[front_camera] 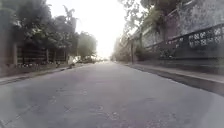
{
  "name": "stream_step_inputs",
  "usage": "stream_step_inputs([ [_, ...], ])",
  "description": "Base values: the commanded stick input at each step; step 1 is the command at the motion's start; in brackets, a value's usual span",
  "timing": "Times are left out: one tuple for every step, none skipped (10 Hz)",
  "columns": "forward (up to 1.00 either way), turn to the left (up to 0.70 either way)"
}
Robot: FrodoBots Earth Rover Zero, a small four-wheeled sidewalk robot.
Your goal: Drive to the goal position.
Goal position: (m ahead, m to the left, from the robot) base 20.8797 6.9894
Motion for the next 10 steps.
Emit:
stream_step_inputs([
  [0.00, 0.00],
  [0.00, 0.00],
  [0.91, 0.02],
  [1.00, 0.02],
  [1.00, -0.16],
  [1.00, -0.38],
  [1.00, -0.38],
  [1.00, -0.38],
  [1.00, -0.38],
  [1.00, -0.38],
])
